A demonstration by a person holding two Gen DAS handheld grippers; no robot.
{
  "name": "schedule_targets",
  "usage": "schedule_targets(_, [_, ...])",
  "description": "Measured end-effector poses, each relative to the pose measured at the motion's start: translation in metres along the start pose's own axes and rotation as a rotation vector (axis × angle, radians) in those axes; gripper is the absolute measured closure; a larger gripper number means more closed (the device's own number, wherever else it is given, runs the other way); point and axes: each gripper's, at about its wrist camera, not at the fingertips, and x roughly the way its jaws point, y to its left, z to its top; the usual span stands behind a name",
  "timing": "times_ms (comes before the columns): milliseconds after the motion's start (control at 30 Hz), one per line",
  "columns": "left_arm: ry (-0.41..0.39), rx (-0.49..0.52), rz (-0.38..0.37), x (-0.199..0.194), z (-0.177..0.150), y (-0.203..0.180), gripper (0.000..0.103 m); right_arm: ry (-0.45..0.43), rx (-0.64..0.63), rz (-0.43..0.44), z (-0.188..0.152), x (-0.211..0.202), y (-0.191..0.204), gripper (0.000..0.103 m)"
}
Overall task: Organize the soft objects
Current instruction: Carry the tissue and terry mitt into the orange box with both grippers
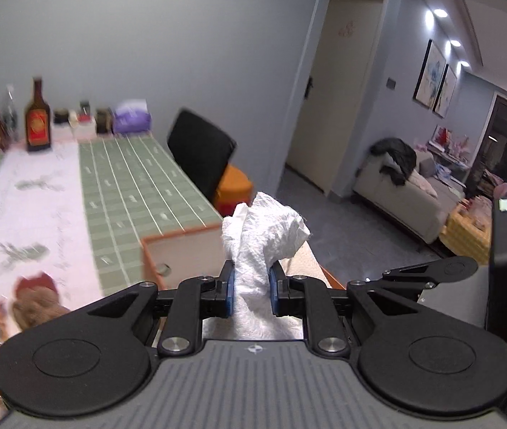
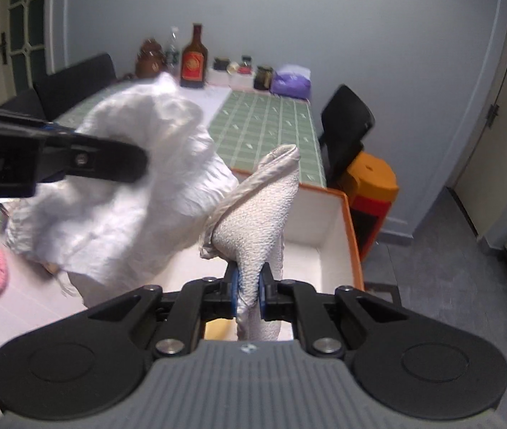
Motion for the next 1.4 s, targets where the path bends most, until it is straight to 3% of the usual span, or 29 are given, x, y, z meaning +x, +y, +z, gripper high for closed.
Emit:
schedule_targets(267, [0.156, -0.027, 0.119, 0.094, -0.011, 0.014, 0.083, 0.118, -0.019, -0.005, -0.007, 0.067, -0.027, 0.094])
schedule_targets(400, [0.195, 0.061, 0.196, 0.112, -0.016, 0.005, 0.082, 0.167, -0.041, 0.02, -0.008, 0.095, -0.029, 0.094])
schedule_targets(667, [0.28, 0.158, 0.276, 0.123, -0.02, -0.001, 0.077, 0.273, -0.065, 0.094, -0.012, 0.133, -0.02, 0.088])
schedule_targets(800, [0.329, 0.169, 0.281, 0.128, -0.024, -0.001, 0.072, 0.312, -0.086, 0.112, -0.013, 0.14, -0.014, 0.083])
schedule_targets(867, [0.333, 0.163, 0.277, 0.126, -0.024, 0.002, 0.067, 0.334, -0.102, 0.12, -0.012, 0.14, -0.011, 0.078])
schedule_targets(933, [0.335, 0.159, 0.262, 0.123, -0.023, 0.003, 0.062, 0.35, -0.117, 0.119, -0.01, 0.139, -0.008, 0.065])
schedule_targets(967, [0.335, 0.159, 0.26, 0.12, -0.023, 0.003, 0.056, 0.35, -0.126, 0.114, -0.009, 0.137, -0.006, 0.064])
schedule_targets(1067, [0.32, 0.157, 0.252, 0.113, -0.019, 0.002, 0.045, 0.349, -0.151, 0.096, -0.005, 0.13, -0.001, 0.061])
schedule_targets(1167, [0.288, 0.148, 0.234, 0.101, -0.016, 0.002, 0.038, 0.336, -0.167, 0.087, -0.002, 0.119, 0.001, 0.051])
schedule_targets(1300, [0.265, 0.11, 0.19, 0.084, -0.011, 0.005, 0.033, 0.322, -0.188, 0.067, 0.004, 0.105, 0.007, 0.047])
schedule_targets(1400, [0.244, 0.108, 0.169, 0.067, -0.01, 0.008, 0.033, 0.293, -0.196, 0.055, 0.007, 0.09, 0.012, 0.037])
